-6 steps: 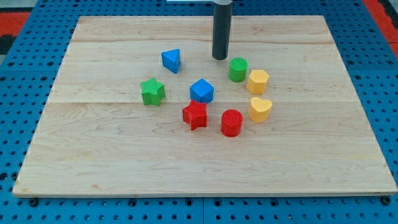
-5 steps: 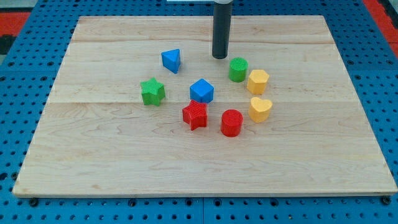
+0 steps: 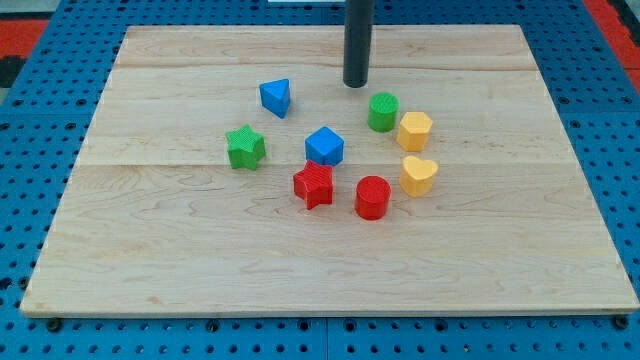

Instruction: Point your arm to the yellow hexagon

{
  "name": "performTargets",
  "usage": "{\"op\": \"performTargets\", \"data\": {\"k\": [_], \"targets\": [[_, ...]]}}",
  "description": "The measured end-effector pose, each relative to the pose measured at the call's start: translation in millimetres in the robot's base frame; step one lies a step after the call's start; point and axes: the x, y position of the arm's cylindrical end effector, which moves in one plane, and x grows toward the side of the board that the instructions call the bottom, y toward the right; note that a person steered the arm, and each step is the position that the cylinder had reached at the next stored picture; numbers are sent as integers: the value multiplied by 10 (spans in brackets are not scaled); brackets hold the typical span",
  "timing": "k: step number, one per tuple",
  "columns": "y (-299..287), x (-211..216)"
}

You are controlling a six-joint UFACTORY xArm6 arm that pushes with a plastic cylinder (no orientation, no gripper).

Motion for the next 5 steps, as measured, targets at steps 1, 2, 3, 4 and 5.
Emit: {"op": "performTargets", "data": {"k": [1, 2, 3, 4, 5], "targets": [[746, -168], [1520, -115], [1194, 193], [640, 540], [690, 692]]}}
